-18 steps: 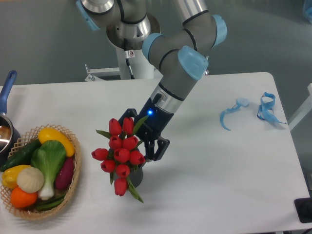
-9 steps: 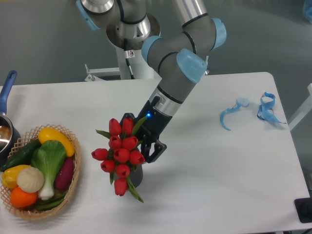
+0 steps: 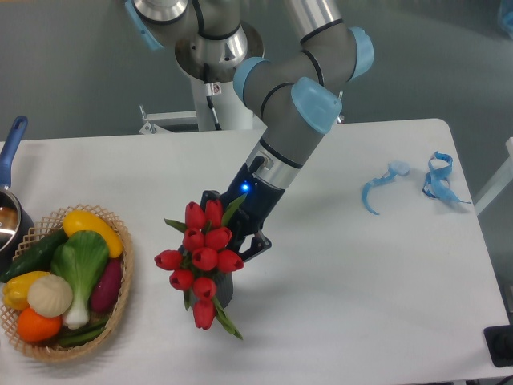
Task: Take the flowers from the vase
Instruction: 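Lift the gripped tulips upward out of the grey vase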
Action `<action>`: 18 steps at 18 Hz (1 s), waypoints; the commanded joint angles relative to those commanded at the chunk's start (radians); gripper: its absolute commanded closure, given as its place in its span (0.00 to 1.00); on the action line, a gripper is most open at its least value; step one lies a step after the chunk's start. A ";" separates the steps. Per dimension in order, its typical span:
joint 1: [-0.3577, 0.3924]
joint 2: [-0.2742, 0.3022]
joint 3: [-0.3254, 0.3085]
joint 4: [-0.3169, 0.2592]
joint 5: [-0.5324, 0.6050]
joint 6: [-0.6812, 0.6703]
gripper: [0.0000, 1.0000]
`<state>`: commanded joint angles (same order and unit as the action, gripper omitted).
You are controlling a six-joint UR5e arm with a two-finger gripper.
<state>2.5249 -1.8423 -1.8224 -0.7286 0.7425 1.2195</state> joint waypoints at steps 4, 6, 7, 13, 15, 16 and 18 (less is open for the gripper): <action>0.003 0.027 -0.006 -0.002 -0.023 -0.024 0.55; 0.006 0.046 0.002 -0.002 -0.063 -0.072 0.55; 0.008 0.057 0.003 -0.003 -0.084 -0.086 0.55; 0.021 0.100 0.026 -0.006 -0.109 -0.133 0.55; 0.034 0.107 0.046 -0.017 -0.117 -0.152 0.55; 0.034 0.110 0.048 -0.015 -0.127 -0.175 0.55; 0.037 0.115 0.058 -0.014 -0.130 -0.210 0.55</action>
<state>2.5617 -1.7273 -1.7642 -0.7425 0.6121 1.0095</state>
